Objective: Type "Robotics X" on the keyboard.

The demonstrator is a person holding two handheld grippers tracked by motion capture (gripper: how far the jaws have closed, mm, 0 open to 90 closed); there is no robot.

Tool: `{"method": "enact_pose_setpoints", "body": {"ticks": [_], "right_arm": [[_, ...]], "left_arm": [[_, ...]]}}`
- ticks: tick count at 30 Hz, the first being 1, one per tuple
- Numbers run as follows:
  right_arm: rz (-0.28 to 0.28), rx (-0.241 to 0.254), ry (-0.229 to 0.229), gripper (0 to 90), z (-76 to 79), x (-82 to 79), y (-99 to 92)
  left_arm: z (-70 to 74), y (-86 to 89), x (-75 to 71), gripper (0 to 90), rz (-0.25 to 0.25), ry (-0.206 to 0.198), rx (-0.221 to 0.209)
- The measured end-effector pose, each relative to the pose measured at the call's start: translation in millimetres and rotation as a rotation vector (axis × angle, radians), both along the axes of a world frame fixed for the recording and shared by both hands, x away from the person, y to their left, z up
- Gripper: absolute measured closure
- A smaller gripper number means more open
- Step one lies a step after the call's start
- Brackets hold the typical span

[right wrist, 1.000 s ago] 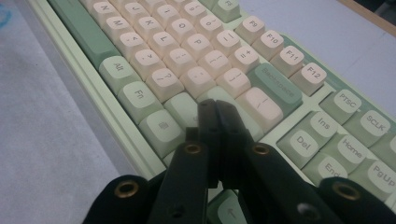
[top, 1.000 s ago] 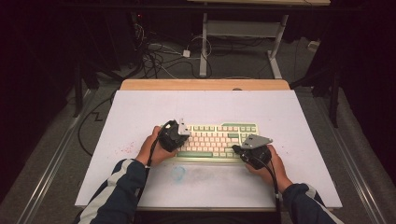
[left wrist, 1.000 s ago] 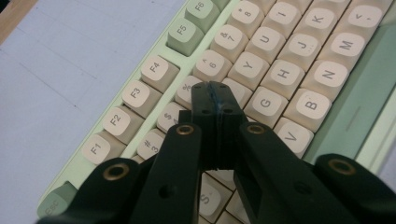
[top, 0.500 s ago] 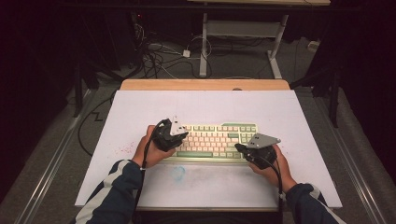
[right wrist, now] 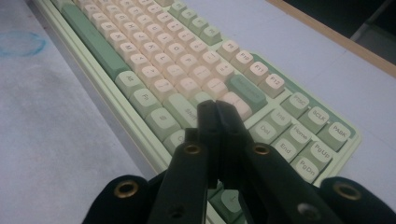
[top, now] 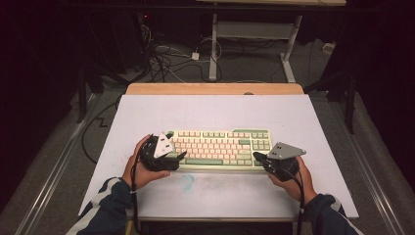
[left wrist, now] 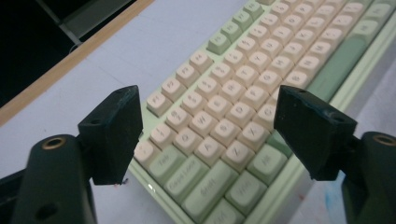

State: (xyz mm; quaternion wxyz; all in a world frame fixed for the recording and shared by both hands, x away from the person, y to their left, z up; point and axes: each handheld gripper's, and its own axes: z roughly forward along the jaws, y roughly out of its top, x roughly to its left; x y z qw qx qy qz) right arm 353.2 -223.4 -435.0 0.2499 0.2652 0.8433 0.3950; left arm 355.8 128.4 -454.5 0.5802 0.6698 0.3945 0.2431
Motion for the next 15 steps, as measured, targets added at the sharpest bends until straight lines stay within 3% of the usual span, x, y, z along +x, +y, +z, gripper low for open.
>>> {"method": "enact_pose_setpoints", "body": {"ticks": [10,15], "right_arm": [[0.018,-0.001,0.003,90.0,4.1,7.8,14.1],[0.033,-0.008,0.013,90.0,5.6,20.4,32.4]], "left_arm": [[-20.0,29.3,-31.1,21.9,0.031,0.064,-0.013],[-25.2,41.1,-38.6,21.9,0.063,0.087,0.012]]}}
